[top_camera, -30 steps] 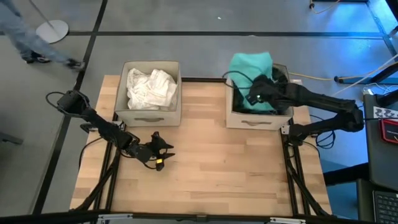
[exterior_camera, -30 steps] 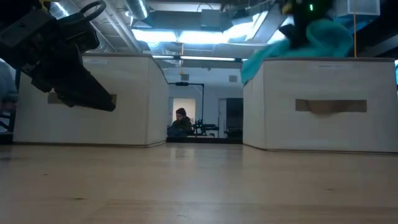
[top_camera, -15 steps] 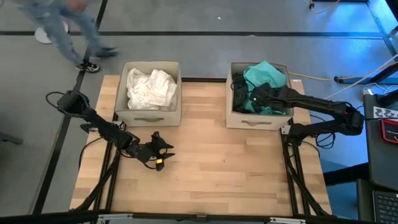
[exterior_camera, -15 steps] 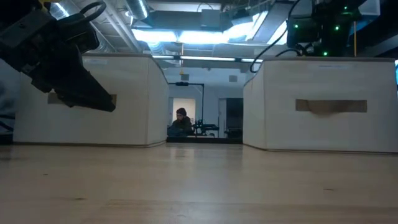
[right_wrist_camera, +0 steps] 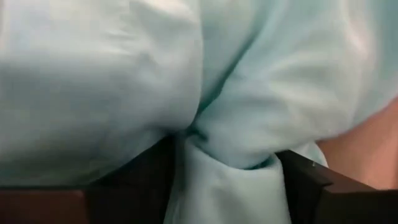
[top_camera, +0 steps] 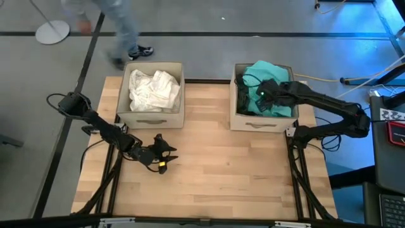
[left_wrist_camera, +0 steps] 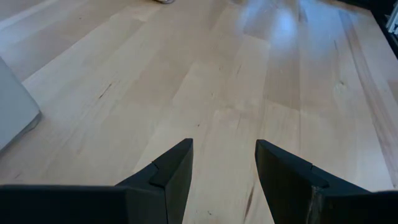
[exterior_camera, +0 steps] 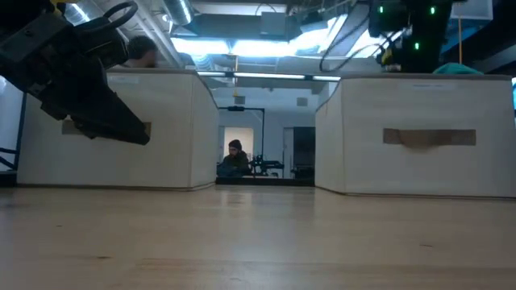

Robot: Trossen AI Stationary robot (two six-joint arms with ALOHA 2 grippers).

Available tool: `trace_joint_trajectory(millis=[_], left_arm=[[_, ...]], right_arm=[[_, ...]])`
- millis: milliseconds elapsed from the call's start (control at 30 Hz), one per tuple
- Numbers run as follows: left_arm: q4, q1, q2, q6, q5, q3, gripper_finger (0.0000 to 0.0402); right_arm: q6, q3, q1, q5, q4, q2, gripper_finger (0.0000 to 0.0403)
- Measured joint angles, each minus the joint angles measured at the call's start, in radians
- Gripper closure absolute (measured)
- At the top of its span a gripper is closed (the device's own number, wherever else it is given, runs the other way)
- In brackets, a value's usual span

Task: Sort clothes
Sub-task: Put the blue shorts into the right brown bin, then return to Home Position

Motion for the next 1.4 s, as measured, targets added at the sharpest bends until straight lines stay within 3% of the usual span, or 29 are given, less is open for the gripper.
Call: trace_joint_trajectory(millis=[300,533,767,967,1133,1267,1400], left_arm=[[0.000,0.000,0.000,0.007,0.000,0.000,0.0236],[0.013,0.000,0.000,0.061,0.000,0.000,0.0236],[0.043,0.029,0.000,0.146,0.003,0.000,0.0242],[0.063,0.050,0.000,0.219,0.075,-0.002,0.0294],[0.195,0.050,0.000,0.300,0.155,-0.030,0.0340],[0.386,0.080,0.000,0.356,0.183,-0.122,0.0368],[0.609,0.166,0.000,0.375,0.282,-0.243,0.0392]], right_arm=[[-0.004,0.241,0.001,-0.104,-0.144,-0.001,0.0158],[-0.079,0.271,0.091,-0.182,0.037,-0.011,0.0157],[-0.261,0.088,0.313,-0.201,0.491,-0.013,0.0194],[-0.329,-0.136,0.428,-0.347,0.885,-0.013,0.0304],[-0.337,-0.273,0.486,-0.451,1.059,-0.030,0.0392],[-0.338,-0.356,0.531,-0.467,1.193,-0.074,0.0383],[-0.338,-0.432,0.547,-0.488,1.282,-0.132,0.0369]])
